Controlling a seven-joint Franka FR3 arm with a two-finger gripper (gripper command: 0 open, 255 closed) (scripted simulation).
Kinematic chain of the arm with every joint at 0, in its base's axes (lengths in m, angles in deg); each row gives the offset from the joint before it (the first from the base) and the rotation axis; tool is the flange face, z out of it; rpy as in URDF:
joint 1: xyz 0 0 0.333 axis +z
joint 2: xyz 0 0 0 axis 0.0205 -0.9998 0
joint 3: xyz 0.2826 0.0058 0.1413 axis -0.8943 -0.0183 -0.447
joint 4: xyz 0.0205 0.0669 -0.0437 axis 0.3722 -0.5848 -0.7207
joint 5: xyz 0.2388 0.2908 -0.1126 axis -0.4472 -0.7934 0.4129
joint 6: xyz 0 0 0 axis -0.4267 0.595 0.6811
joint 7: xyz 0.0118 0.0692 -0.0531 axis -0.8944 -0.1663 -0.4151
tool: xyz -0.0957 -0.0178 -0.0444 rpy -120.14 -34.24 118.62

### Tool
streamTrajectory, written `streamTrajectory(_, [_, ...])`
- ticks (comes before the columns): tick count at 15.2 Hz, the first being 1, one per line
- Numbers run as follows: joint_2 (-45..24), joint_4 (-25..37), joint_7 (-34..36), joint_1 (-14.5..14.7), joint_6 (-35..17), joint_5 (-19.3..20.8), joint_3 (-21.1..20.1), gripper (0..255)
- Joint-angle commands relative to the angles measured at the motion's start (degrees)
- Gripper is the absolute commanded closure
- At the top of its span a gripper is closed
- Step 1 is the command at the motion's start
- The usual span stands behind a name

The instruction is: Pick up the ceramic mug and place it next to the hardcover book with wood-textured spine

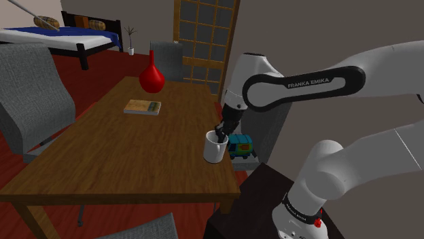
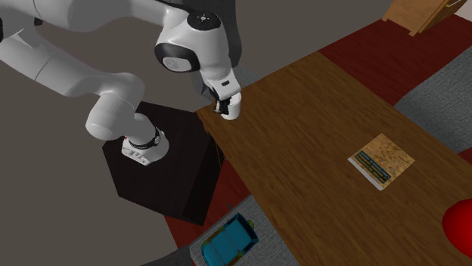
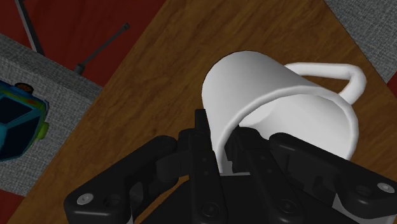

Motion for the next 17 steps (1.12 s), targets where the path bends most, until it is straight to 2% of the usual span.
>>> streamTrajectory(1, [0.8, 1.2, 0.1, -0.1, 1.9, 0.2, 0.2, 255])
streamTrajectory(17, [2.5, 12.4, 1.0, -0.7, 14.9, 1.7, 1.6, 255])
